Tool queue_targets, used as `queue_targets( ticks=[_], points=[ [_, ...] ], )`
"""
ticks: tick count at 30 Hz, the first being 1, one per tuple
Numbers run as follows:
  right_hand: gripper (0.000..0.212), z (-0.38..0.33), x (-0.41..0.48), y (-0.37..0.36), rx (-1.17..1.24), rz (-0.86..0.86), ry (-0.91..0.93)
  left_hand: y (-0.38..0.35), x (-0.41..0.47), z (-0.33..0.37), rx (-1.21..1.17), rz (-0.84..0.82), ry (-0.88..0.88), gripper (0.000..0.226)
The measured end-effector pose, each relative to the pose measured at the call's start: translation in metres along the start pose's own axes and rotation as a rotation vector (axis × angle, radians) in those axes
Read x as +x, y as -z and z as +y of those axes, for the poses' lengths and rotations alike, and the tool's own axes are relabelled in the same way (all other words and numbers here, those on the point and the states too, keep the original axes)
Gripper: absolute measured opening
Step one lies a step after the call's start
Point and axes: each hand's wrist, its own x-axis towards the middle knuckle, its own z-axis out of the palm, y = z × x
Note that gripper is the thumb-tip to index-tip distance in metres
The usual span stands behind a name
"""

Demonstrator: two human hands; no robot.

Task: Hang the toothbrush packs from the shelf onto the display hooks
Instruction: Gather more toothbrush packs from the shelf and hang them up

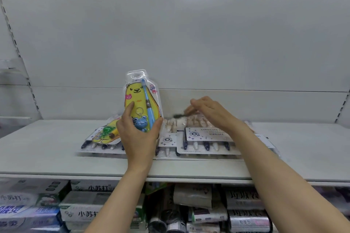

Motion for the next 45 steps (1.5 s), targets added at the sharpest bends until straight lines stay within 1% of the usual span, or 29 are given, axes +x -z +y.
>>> queue_targets(
  ticks=[2, 3, 5, 6, 7, 8, 12, 14, 17, 19, 20, 22, 24, 26, 27, 28, 29, 31, 33, 37, 39, 43, 45],
  points=[
    [0.064, 0.001, -0.007, 0.002, 0.027, 0.034, -0.074, 0.000, 0.000, -0.001, 0.002, 0.021, -0.008, 0.082],
    [0.065, 0.004, -0.007, 0.001, -0.005, 0.090, -0.103, 0.000, 0.000, -0.001, 0.001, 0.022, -0.006, 0.081],
    [0.056, 0.010, -0.003, -0.002, -0.117, 0.184, -0.151, -0.001, 0.000, -0.001, 0.002, 0.014, -0.010, 0.081],
    [0.049, 0.010, -0.002, -0.006, -0.178, 0.191, -0.164, -0.002, 0.000, -0.001, 0.001, 0.007, -0.010, 0.081],
    [0.046, 0.009, -0.001, -0.009, -0.234, 0.177, -0.179, -0.002, 0.000, -0.001, 0.003, 0.001, -0.011, 0.082],
    [0.047, 0.007, 0.000, -0.014, -0.286, 0.153, -0.194, -0.003, 0.000, -0.001, 0.007, -0.006, -0.010, 0.082],
    [0.069, -0.004, 0.000, -0.034, -0.511, 0.038, -0.305, -0.004, -0.001, 0.000, 0.014, -0.024, -0.009, 0.081],
    [0.073, -0.009, -0.001, -0.039, -0.520, 0.001, -0.340, -0.004, -0.001, 0.000, 0.019, -0.028, -0.015, 0.081],
    [0.066, -0.015, -0.002, -0.035, -0.397, 0.027, -0.344, -0.003, -0.001, 0.000, 0.024, -0.043, -0.020, 0.081],
    [0.065, -0.018, -0.004, -0.028, -0.231, 0.089, -0.356, -0.004, 0.000, 0.000, 0.031, -0.057, -0.023, 0.081],
    [0.065, -0.017, -0.006, -0.024, -0.093, 0.126, -0.374, -0.004, 0.000, 0.000, 0.035, -0.063, -0.023, 0.082],
    [0.067, -0.014, -0.011, -0.015, 0.261, 0.183, -0.401, -0.003, -0.001, 0.001, 0.033, -0.068, -0.031, 0.083],
    [0.064, -0.010, -0.017, -0.009, 0.738, 0.211, -0.388, -0.003, -0.001, 0.001, 0.031, -0.072, -0.053, 0.088],
    [0.044, -0.008, -0.025, -0.006, 1.191, 0.188, -0.380, -0.004, -0.002, 0.003, 0.028, -0.084, -0.054, 0.094],
    [0.035, -0.008, -0.029, -0.005, 1.324, 0.146, -0.386, -0.004, -0.003, 0.003, 0.018, -0.094, -0.041, 0.098],
    [0.031, -0.008, -0.033, -0.004, 1.375, 0.098, -0.386, -0.005, -0.003, 0.004, -0.001, -0.107, -0.023, 0.101],
    [0.032, -0.009, -0.036, -0.004, 1.375, 0.064, -0.376, -0.005, -0.002, 0.004, -0.025, -0.121, -0.005, 0.104],
    [0.039, -0.009, -0.039, -0.003, 1.356, 0.087, -0.356, -0.005, -0.001, 0.003, -0.072, -0.149, 0.028, 0.104],
    [0.042, -0.010, -0.043, -0.002, 1.321, 0.144, -0.333, -0.005, 0.001, 0.003, -0.111, -0.174, 0.048, 0.099],
    [0.034, -0.014, -0.054, -0.002, 1.210, 0.206, -0.303, -0.004, 0.003, 0.010, -0.146, -0.231, 0.090, 0.081],
    [0.034, -0.015, -0.059, -0.003, 1.190, 0.226, -0.295, -0.003, 0.004, 0.014, -0.169, -0.240, 0.107, 0.075],
    [0.035, -0.020, -0.068, -0.006, 1.041, 0.237, -0.297, 0.001, 0.005, 0.027, -0.200, -0.242, 0.133, 0.070],
    [0.041, -0.023, -0.071, -0.008, 1.020, 0.267, -0.291, 0.003, 0.001, 0.034, -0.205, -0.240, 0.131, 0.070]
  ],
)
